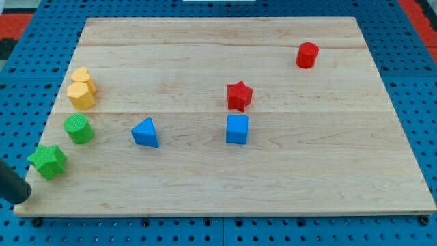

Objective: Move the green star diagonal bottom right to the green circle

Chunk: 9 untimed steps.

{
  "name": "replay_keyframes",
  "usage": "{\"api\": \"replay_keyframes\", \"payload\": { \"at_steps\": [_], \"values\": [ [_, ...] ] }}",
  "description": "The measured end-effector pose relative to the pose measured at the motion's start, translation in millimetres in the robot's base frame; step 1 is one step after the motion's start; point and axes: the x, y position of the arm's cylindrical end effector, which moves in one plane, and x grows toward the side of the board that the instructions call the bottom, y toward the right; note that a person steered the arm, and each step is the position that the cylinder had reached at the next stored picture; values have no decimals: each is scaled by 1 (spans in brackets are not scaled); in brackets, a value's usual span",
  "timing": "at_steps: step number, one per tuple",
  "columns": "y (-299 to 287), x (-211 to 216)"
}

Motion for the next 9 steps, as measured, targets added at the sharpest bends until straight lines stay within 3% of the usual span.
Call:
{"api": "replay_keyframes", "payload": {
  "at_steps": [2, 3, 4, 5, 7, 9],
  "values": [
    [-23, 3],
    [-20, -36],
    [-13, -44],
    [23, -45],
    [196, -45],
    [304, -45]
  ]
}}
